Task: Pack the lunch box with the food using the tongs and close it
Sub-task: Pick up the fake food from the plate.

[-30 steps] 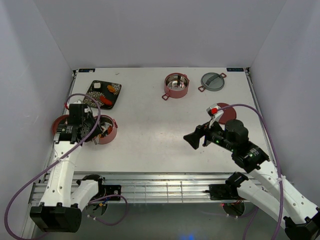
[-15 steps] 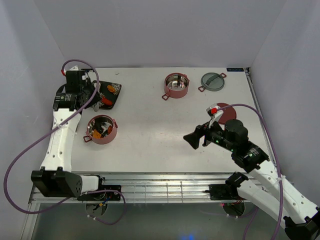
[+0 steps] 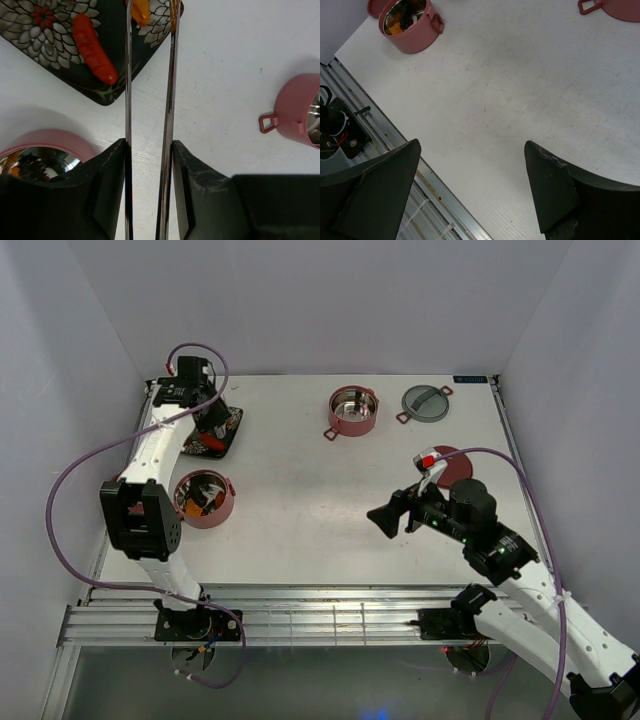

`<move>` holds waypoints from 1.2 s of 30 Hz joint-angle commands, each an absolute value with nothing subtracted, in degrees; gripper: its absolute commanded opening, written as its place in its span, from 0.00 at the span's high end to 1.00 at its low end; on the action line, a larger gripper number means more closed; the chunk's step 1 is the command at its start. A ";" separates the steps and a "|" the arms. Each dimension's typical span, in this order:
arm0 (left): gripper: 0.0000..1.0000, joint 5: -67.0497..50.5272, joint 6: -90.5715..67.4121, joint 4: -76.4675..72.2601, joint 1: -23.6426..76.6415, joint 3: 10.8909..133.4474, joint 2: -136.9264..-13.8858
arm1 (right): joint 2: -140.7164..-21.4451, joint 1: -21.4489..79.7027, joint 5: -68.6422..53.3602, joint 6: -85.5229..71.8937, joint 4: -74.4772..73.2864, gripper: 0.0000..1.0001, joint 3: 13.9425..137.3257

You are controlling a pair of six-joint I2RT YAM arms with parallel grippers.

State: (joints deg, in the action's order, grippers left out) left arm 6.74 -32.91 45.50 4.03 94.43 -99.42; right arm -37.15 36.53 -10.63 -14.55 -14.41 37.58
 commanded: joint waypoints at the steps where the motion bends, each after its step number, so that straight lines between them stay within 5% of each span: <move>1: 0.50 8.26 -34.63 42.54 4.92 96.94 -101.07 | -36.21 36.91 -10.20 -14.33 -11.95 0.10 37.36; 36: 0.39 14.41 -28.56 42.01 2.72 87.72 -96.07 | -37.97 36.91 -10.37 -14.41 -11.51 0.10 37.53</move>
